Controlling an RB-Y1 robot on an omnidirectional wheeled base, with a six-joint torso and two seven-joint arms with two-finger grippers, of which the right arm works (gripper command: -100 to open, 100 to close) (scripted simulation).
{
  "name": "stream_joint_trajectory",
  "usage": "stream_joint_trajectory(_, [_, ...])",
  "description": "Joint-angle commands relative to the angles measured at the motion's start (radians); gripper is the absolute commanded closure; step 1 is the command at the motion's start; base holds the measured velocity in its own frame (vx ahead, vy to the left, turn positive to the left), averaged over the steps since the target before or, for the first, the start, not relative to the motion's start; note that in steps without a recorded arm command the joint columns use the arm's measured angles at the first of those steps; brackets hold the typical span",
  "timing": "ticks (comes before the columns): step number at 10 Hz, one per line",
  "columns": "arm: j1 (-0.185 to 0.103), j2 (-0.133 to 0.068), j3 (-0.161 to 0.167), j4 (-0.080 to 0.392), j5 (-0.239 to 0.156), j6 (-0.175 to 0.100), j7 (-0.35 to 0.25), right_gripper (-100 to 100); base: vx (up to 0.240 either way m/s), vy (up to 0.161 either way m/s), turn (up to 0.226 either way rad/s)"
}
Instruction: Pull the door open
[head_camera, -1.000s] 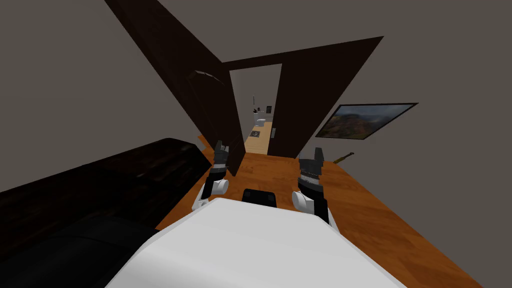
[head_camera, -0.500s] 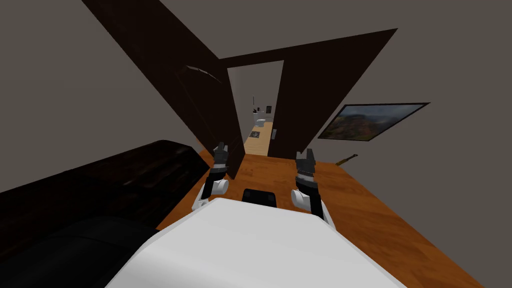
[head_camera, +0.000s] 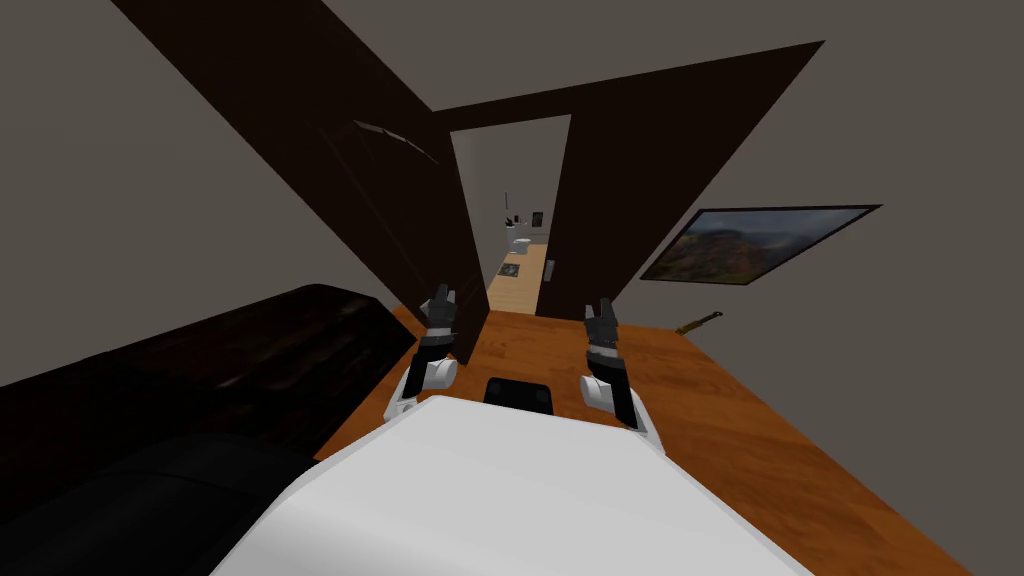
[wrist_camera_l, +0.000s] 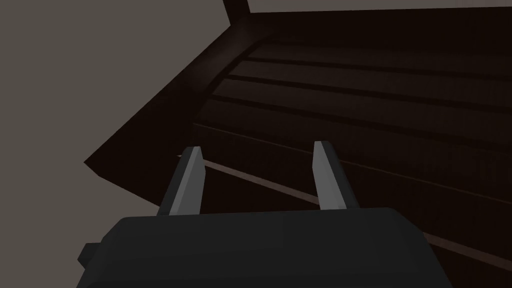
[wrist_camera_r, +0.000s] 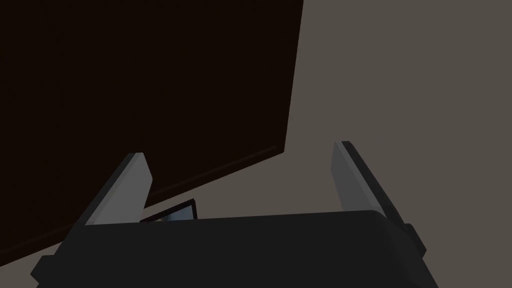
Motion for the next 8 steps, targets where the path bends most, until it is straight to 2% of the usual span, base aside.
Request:
stream_joint_trajectory(1, [-0.024, -0.014, -0.01, 0.045, 0.007, -0.007, -0.019, -100, 0.1, 0.018, -0.009])
stream_joint_trajectory(8, [-0.127, -0.065, -0.039, 0.226, 0.05, -0.013, -0.098, -100, 0.092, 0.024, -0.009])
